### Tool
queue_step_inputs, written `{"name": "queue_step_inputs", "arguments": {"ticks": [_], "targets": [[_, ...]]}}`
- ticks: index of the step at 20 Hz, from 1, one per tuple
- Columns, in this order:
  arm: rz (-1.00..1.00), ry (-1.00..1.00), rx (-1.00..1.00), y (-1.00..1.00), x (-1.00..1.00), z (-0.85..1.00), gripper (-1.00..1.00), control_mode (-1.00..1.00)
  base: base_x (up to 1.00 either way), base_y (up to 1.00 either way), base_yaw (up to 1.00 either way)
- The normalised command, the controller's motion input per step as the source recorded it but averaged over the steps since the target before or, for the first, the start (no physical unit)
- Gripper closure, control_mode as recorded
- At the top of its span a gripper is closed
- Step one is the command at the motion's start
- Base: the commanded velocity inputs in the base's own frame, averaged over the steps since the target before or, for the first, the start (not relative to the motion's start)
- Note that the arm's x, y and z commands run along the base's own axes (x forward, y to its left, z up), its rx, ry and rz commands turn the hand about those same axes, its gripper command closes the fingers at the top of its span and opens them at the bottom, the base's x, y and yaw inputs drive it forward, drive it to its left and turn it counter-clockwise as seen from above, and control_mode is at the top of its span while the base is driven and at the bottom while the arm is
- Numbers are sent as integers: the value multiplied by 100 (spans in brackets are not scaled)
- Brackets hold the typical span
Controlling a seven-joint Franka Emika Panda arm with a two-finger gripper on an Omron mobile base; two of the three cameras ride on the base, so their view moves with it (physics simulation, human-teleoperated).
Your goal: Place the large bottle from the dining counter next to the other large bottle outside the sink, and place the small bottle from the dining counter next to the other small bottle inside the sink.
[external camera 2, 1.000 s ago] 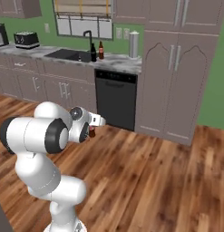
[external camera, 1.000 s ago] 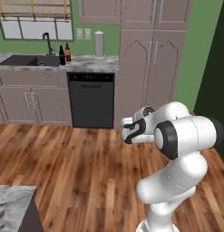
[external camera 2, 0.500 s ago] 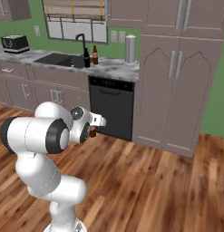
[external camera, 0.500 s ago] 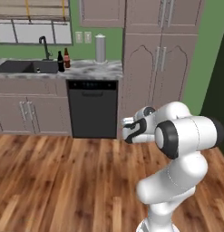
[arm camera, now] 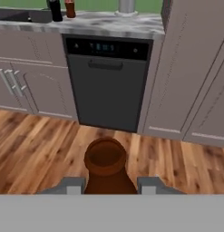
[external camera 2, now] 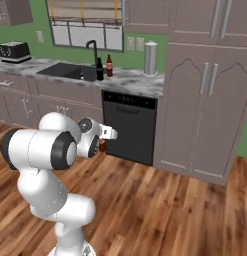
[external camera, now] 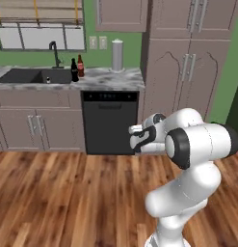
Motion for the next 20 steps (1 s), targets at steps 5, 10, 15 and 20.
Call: {"name": "queue_step_inputs", "arguments": {"ticks": [5, 10, 15, 20], "targets": [[0, 0, 0, 0, 0, 0, 100, 100, 62, 46, -3], [0, 0, 0, 0, 0, 0, 100, 100, 67, 47, -3], [0, 0, 0, 0, 0, 0, 100, 100, 65, 43, -3], [0, 0, 0, 0, 0, 0, 100, 100, 66, 43, -4]]}}
